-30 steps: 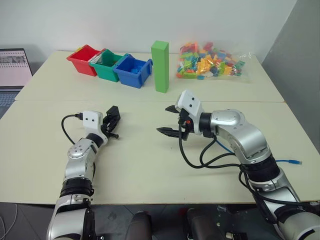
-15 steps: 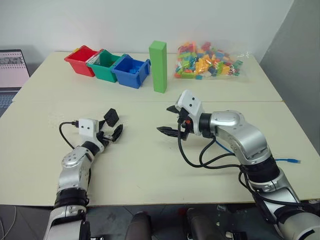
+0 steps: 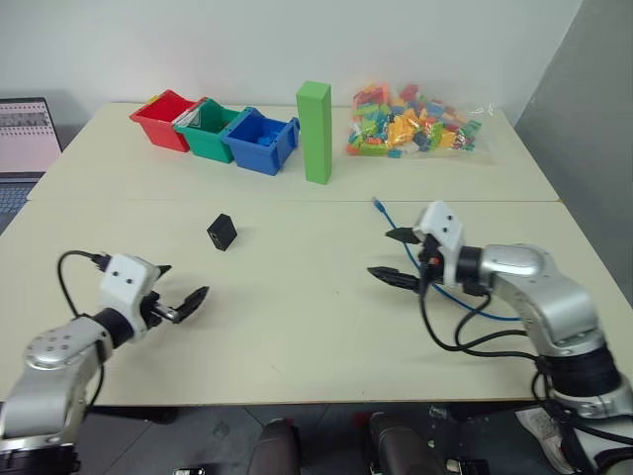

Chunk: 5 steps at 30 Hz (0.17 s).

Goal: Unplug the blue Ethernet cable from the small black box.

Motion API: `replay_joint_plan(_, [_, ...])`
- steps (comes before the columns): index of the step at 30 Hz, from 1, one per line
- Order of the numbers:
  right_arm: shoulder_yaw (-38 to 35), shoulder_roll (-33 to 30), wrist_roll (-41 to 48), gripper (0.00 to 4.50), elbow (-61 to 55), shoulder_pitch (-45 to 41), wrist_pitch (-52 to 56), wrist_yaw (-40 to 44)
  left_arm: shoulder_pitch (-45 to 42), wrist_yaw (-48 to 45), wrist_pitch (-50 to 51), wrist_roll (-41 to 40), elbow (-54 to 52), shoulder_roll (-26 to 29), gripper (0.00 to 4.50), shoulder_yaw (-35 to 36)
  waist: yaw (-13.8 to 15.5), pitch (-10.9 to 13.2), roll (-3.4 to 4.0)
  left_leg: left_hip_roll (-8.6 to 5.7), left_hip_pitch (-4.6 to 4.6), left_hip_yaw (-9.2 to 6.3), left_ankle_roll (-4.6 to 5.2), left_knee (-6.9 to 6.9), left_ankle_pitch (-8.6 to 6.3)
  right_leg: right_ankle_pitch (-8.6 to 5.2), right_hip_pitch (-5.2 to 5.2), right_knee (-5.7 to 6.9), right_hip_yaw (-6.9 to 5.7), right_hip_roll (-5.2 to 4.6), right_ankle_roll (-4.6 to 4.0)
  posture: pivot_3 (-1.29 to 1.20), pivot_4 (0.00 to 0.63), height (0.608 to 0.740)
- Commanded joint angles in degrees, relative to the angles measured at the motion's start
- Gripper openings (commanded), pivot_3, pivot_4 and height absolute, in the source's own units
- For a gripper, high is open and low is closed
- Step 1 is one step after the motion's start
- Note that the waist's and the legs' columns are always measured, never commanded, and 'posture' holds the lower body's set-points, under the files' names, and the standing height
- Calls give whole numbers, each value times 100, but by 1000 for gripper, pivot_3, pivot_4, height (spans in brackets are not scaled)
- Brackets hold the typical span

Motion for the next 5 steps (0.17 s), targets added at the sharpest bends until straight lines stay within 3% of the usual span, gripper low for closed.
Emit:
replay_joint_plan(1, [-696,-468,570,4250,-97,-60,69,469,-135,-544,402,-486,-170,583,4459,620,-5,1,0,1,0,0,0,0,0,0,0,0,-1,2,0,0,150,740])
replay_joint_plan(5, [-792,-602,671,4250,16,-118,35,452,-198,-772,502,-609,-197,772,4459,653,-8,1,0,1,6,3,1,-3,0,-1,1,-2,2,2,-1,0,150,740])
